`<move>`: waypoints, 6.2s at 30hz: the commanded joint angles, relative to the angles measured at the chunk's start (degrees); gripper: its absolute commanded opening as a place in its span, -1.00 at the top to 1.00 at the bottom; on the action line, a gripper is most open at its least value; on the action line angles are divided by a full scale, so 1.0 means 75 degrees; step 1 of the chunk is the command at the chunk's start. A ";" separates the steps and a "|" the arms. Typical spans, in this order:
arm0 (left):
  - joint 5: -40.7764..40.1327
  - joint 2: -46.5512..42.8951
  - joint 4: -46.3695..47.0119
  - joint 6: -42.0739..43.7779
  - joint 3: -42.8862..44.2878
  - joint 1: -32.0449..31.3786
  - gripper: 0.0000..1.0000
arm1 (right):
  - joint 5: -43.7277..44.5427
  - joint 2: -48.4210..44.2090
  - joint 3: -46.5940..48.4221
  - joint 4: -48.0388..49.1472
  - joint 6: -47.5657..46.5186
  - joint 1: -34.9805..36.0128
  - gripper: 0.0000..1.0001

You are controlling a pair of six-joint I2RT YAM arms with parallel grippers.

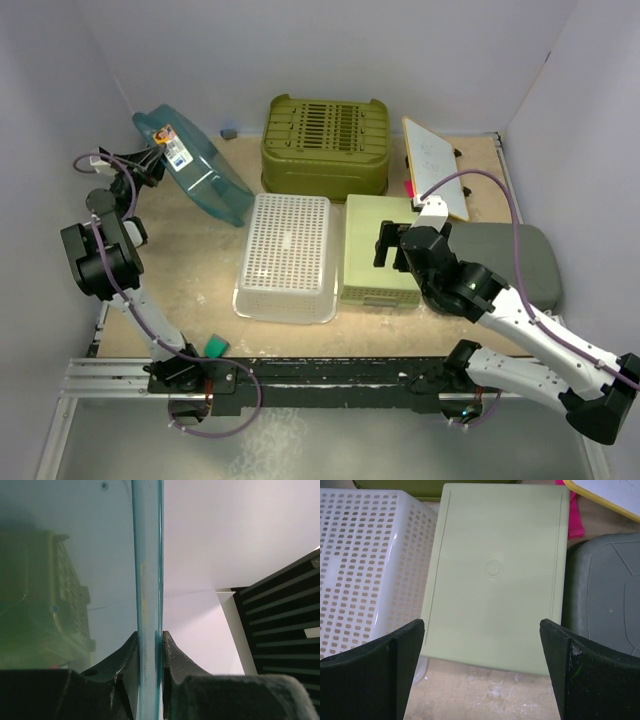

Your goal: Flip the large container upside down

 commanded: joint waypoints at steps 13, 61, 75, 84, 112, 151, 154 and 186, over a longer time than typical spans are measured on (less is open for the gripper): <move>0.0655 0.0236 0.1710 -0.0093 -0.0936 0.0724 1.00 | 0.0104 -0.0011 0.0164 0.0173 -0.0027 0.0000 -0.97; -0.3243 -0.3123 -1.4510 1.1608 0.0708 0.0929 -0.42 | -0.0348 0.0146 0.0058 0.0548 0.0101 0.0011 -0.97; -0.1856 -0.3781 -1.2882 1.0413 0.0020 0.0928 -0.46 | -0.0407 0.0136 0.0010 0.0586 0.0078 0.0016 -0.97; -0.2198 -0.3965 -1.3765 1.0888 -0.0130 0.0923 -0.47 | -0.3263 0.0637 -0.0178 0.2750 -0.0674 0.0200 -0.95; -0.2264 -0.4490 -1.3822 1.0491 -0.0350 0.0874 -0.50 | -0.1878 0.8788 0.2671 1.1208 -0.7941 0.3943 -0.69; -0.2550 -0.5081 -1.3949 1.0233 -0.0449 0.0296 -0.54 | -0.0639 1.0439 0.5561 0.9257 -0.6291 0.3088 0.87; -0.2627 -0.5063 -1.4030 1.0301 -0.0384 0.0296 -0.54 | -0.0718 1.0426 0.5630 0.9084 -0.5943 0.2957 0.89; -0.3279 -0.4260 -1.4603 1.1469 -0.0568 0.0179 -0.56 | -0.0528 0.8980 0.4563 0.9997 -0.5313 0.2827 0.93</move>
